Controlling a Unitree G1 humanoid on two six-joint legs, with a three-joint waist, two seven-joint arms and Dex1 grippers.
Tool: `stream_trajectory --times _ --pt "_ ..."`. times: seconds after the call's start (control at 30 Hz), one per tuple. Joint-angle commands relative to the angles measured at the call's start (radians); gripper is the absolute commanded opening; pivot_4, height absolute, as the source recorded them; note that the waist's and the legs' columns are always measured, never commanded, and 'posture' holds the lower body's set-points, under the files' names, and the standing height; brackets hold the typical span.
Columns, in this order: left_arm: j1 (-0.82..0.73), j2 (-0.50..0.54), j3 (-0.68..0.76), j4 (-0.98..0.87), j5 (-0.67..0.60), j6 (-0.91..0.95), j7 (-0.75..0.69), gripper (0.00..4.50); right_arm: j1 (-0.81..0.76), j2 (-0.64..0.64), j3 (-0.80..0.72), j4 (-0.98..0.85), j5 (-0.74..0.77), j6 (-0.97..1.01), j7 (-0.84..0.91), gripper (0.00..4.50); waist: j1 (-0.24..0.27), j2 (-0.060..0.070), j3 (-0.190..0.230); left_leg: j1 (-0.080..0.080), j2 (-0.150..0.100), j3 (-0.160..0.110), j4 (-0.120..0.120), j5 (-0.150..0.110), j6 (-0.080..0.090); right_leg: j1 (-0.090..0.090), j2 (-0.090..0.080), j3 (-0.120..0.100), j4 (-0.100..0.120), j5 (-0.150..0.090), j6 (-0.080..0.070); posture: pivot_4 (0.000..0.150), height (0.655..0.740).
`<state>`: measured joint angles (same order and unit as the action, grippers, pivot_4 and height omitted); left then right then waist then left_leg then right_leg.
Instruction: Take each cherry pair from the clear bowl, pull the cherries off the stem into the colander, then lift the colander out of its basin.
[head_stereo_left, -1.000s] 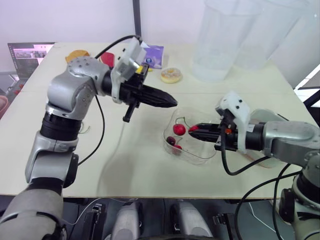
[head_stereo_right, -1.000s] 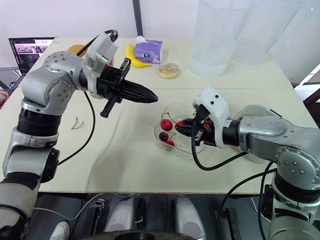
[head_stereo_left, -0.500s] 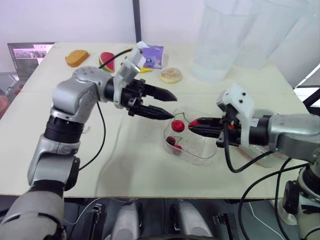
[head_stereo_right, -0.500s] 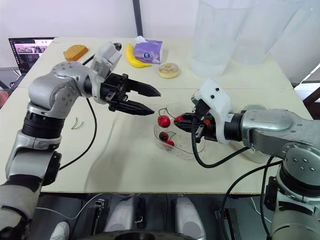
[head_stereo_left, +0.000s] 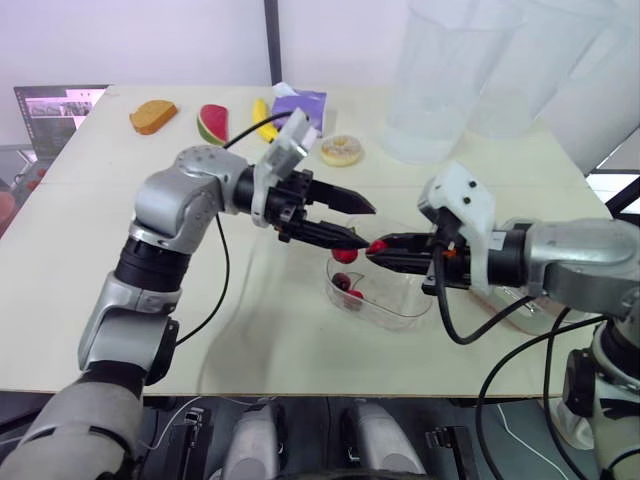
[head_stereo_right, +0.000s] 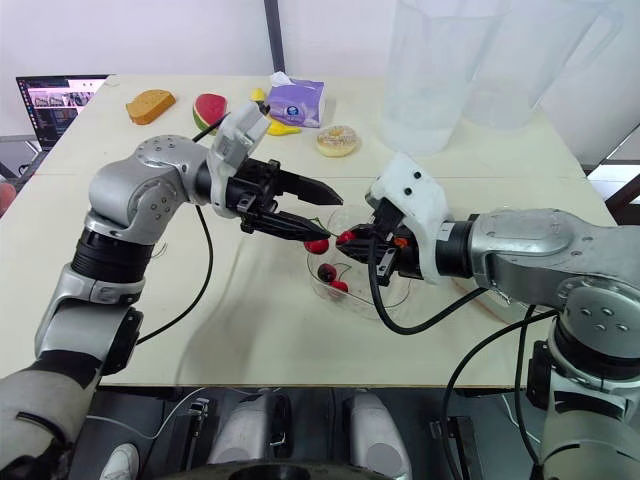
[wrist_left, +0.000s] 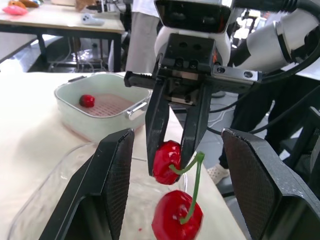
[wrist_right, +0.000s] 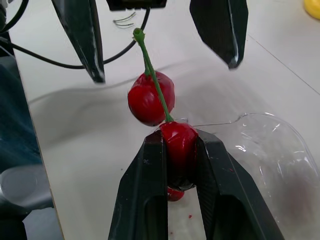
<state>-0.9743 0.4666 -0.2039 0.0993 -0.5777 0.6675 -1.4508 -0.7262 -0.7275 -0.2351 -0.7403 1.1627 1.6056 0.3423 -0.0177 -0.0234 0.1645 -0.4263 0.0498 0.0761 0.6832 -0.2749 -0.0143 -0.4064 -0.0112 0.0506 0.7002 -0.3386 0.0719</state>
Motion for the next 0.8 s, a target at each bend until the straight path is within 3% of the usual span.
stream_trajectory --times 0.03,0.17,0.2,0.67,0.8 --pt "-0.006 0.0 0.005 0.005 0.008 -0.012 -0.001 2.17 -0.027 -0.014 -0.013 -0.001 0.025 -0.017 -0.017 0.35 0.0 0.0 0.0 0.0 0.0 0.0 0.0 0.0 0.0 0.0 0.0 0.0 0.0 0.0 0.0 0.15 0.74" --pt "-0.008 0.0 0.003 0.017 0.014 -0.013 -0.007 0.27 -0.03 -0.013 -0.015 0.007 0.041 -0.023 -0.035 0.35 0.0 0.0 0.0 0.0 0.0 0.0 0.0 0.0 0.0 0.0 0.0 0.0 0.0 0.0 0.0 0.15 0.74" --pt "-0.008 0.0 0.003 0.018 0.015 -0.014 -0.009 0.11 -0.03 -0.013 -0.015 0.008 0.047 -0.024 -0.04 0.35 0.0 0.0 0.0 0.0 0.0 0.0 0.0 0.0 0.0 0.0 0.0 0.0 0.0 0.0 0.0 0.15 0.74" --pt "-0.021 -0.005 0.024 0.03 0.018 -0.014 0.016 0.11 -0.019 -0.055 -0.007 0.03 0.149 -0.071 -0.124 0.35 0.0 0.0 0.0 0.0 0.0 0.0 0.0 0.0 0.0 0.0 0.0 0.0 0.0 0.0 0.0 0.15 0.74" --pt "-0.02 -0.005 0.031 0.024 0.011 -0.009 0.026 0.0 -0.002 -0.069 0.004 0.03 0.156 -0.103 -0.159 2.12 0.0 0.0 0.0 0.0 0.0 0.0 0.0 0.0 0.0 0.0 0.0 0.0 0.0 0.0 0.0 0.15 0.74"
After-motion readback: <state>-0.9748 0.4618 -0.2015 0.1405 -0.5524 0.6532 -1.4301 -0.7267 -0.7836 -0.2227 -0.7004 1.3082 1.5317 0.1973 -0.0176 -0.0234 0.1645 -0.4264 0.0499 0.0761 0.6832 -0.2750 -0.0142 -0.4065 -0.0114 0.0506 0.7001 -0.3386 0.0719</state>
